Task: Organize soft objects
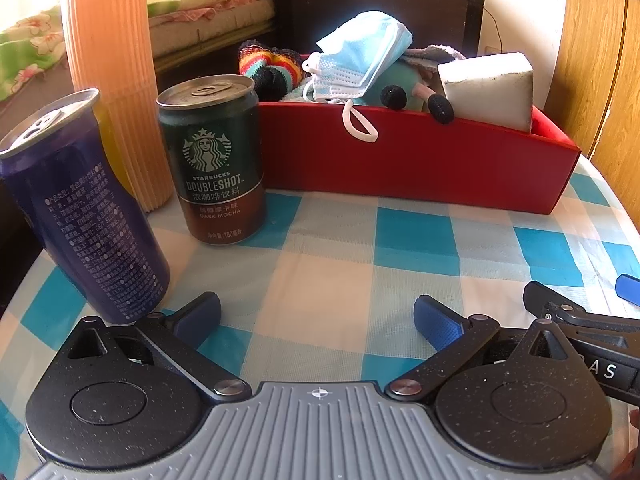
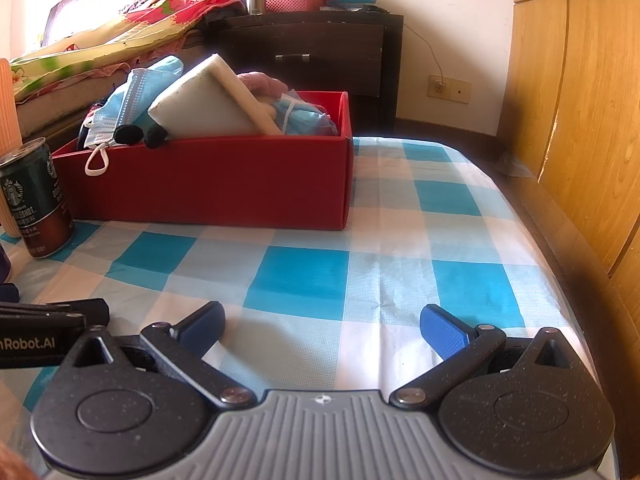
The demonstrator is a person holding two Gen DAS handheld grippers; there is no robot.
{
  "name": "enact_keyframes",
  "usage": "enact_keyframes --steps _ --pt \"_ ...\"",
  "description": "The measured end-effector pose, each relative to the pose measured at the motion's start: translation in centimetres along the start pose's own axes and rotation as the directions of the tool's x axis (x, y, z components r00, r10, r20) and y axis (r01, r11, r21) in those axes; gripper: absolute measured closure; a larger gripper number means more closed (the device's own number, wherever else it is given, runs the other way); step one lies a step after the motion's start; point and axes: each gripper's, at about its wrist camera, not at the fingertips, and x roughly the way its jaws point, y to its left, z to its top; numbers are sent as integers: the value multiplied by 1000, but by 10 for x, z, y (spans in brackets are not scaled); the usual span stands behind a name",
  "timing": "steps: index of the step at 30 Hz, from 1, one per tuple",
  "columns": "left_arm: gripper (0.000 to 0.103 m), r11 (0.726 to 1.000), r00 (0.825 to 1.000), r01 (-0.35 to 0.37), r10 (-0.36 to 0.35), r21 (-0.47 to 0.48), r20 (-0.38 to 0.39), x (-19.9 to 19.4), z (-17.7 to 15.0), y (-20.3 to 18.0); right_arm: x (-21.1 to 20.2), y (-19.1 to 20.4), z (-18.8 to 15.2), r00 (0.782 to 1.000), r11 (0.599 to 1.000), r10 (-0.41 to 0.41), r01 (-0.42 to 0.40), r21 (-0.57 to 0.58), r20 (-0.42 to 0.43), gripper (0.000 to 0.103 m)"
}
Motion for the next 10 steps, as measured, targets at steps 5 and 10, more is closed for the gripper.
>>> enact_keyframes --steps 5,10 --pt "5 1000 1000 0 0 0 8 0 -1 -1 0 0 0 1000 1000 0 0 0 0 18" --pt "5 1000 1000 -1 1 -2 18 -1 -5 0 0 0 0 1000 1000 0 0 0 0 18"
